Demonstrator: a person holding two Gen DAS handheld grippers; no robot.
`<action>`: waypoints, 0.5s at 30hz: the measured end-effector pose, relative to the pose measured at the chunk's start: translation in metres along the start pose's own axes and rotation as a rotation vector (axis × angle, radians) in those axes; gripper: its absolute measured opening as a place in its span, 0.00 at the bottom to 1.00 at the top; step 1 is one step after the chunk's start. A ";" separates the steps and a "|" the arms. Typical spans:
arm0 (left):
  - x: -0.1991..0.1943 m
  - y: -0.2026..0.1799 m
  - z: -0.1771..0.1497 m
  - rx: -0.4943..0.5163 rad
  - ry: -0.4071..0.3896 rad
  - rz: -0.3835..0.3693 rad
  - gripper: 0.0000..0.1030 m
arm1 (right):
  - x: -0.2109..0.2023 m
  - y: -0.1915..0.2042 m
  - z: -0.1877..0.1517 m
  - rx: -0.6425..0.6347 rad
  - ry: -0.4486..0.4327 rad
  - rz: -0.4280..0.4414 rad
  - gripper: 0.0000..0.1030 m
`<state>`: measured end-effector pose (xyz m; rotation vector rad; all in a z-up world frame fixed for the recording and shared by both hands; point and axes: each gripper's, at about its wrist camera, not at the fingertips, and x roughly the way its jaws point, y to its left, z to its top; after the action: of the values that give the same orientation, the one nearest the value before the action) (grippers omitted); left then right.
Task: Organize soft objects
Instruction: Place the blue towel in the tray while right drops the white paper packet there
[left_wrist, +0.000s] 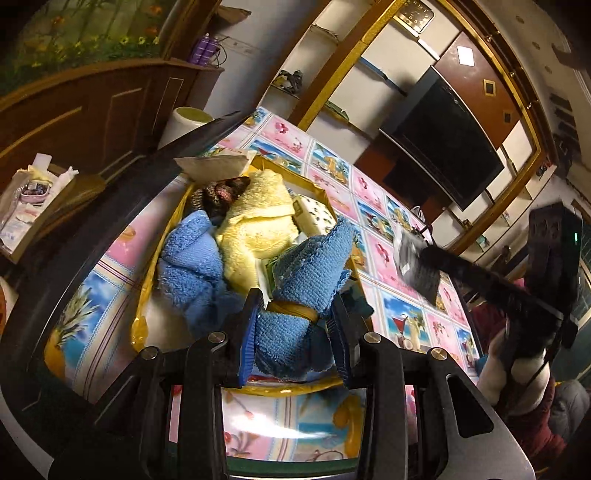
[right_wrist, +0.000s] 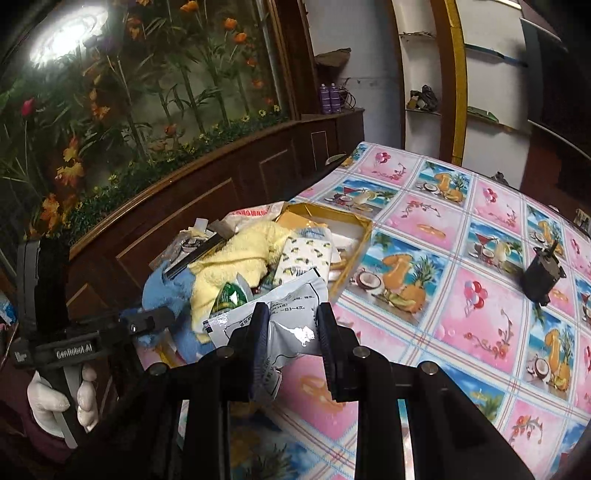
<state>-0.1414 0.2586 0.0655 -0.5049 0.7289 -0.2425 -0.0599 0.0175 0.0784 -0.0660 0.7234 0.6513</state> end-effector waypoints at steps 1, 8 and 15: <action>0.002 0.001 0.001 0.001 0.004 0.001 0.33 | 0.006 0.000 0.007 0.005 0.003 0.002 0.25; 0.016 -0.006 0.013 0.042 0.006 0.020 0.33 | 0.057 -0.005 0.056 0.045 0.018 -0.040 0.25; 0.025 -0.004 0.018 0.067 0.032 0.049 0.33 | 0.110 -0.020 0.084 0.100 0.063 -0.108 0.25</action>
<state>-0.1110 0.2518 0.0641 -0.4201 0.7606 -0.2288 0.0633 0.0826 0.0695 -0.0339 0.8066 0.5112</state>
